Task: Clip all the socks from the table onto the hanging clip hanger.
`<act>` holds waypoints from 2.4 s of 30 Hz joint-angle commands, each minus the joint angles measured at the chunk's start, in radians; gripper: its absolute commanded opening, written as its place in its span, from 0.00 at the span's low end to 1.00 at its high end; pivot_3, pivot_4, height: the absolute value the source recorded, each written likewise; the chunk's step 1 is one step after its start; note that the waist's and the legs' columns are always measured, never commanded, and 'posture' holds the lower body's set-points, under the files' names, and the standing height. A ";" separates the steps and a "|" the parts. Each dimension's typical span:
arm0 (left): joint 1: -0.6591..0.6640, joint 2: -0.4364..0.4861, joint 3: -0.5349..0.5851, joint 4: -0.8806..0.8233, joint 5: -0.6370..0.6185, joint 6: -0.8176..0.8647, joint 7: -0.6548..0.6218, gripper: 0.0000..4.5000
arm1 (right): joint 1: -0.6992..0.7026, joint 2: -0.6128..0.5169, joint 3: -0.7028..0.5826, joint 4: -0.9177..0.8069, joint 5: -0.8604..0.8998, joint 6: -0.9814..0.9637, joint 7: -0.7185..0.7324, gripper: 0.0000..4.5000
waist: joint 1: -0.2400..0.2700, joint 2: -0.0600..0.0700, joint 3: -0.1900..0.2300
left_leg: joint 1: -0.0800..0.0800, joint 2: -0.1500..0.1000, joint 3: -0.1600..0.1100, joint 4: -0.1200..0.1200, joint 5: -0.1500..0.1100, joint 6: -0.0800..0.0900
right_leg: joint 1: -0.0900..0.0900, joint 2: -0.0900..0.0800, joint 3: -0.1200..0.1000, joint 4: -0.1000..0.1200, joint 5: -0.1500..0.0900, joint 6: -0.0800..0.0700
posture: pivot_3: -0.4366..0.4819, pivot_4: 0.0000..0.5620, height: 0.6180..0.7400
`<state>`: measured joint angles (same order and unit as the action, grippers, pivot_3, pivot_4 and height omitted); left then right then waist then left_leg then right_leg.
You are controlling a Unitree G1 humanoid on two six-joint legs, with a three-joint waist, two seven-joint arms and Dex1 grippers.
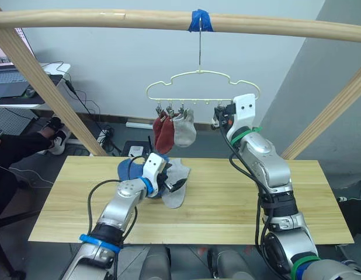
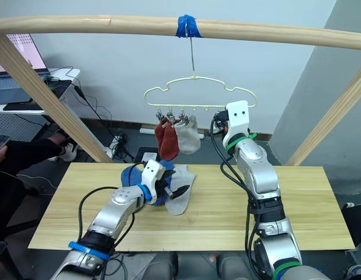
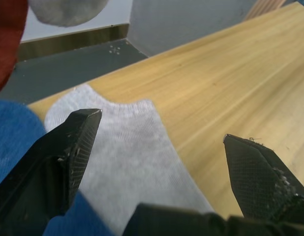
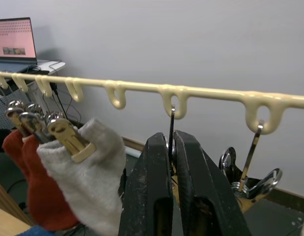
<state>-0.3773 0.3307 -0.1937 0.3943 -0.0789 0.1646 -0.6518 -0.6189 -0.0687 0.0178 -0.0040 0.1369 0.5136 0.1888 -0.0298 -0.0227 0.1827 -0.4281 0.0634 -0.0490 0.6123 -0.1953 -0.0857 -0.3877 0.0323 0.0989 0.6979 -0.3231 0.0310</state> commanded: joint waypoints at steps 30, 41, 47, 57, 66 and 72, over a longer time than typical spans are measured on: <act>-0.019 -0.052 0.035 0.088 0.013 -0.254 -0.193 0.00 | 0.022 -0.029 -0.027 -0.150 0.043 0.100 -0.008 0.00 | -0.021 0.000 0.000 | -0.002 0.000 -0.001 0.000 0.000 -0.001 | -0.001 0.000 -0.002 0.001 0.000 0.000 | 0.45 0.26 1.00; 0.143 0.013 0.092 -0.342 -0.083 -0.501 -0.231 0.00 | -0.043 0.044 -0.299 -0.257 0.404 0.668 -0.048 0.00 | -0.017 0.001 -0.001 | -0.001 0.000 -0.002 0.001 0.001 -0.001 | 0.000 -0.001 -0.002 0.002 0.000 0.000 | 0.48 0.27 1.00; 0.112 -0.010 0.079 -0.319 -0.023 -0.596 -0.155 0.00 | -0.148 0.133 -0.464 -0.266 0.522 0.889 -0.146 0.00 | -0.016 0.001 -0.001 | -0.001 0.000 -0.002 0.001 0.002 0.000 | 0.000 0.000 -0.001 0.002 0.000 0.000 | 0.48 0.28 1.00; 0.102 -0.016 0.075 -0.297 -0.020 -0.647 -0.106 0.00 | -0.242 0.211 -0.624 -0.272 0.555 1.075 -0.213 0.00 | -0.020 0.001 -0.001 | -0.002 0.000 -0.002 -0.001 0.002 0.001 | -0.001 0.000 -0.002 0.001 0.000 0.000 | 0.48 0.29 1.00; 0.083 -0.024 0.069 -0.282 -0.023 -0.673 -0.084 0.00 | -0.263 0.236 -0.662 -0.269 0.570 1.101 -0.236 0.00 | -0.020 0.001 -0.001 | -0.002 0.000 -0.002 0.000 0.002 0.001 | 0.000 0.000 -0.002 0.001 0.000 0.000 | 0.47 0.29 1.00; 0.075 -0.033 0.063 -0.276 -0.026 -0.688 -0.086 0.00 | -0.264 0.246 -0.670 -0.267 0.584 1.101 -0.258 0.00 | -0.021 0.001 -0.001 | -0.002 0.000 -0.002 -0.001 0.002 0.001 | 0.000 0.000 -0.002 0.001 0.000 0.000 | 0.47 0.29 1.00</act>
<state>-0.2893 0.3052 -0.1223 0.1290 -0.0933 -0.4952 -0.7463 -0.8574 0.1308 -0.6449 -0.2499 0.7033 1.6050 -0.0573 -0.0506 -0.0213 0.1817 -0.4297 0.0632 -0.0505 0.6118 -0.1933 -0.0851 -0.3882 0.0321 0.0974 0.6986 -0.3228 0.0306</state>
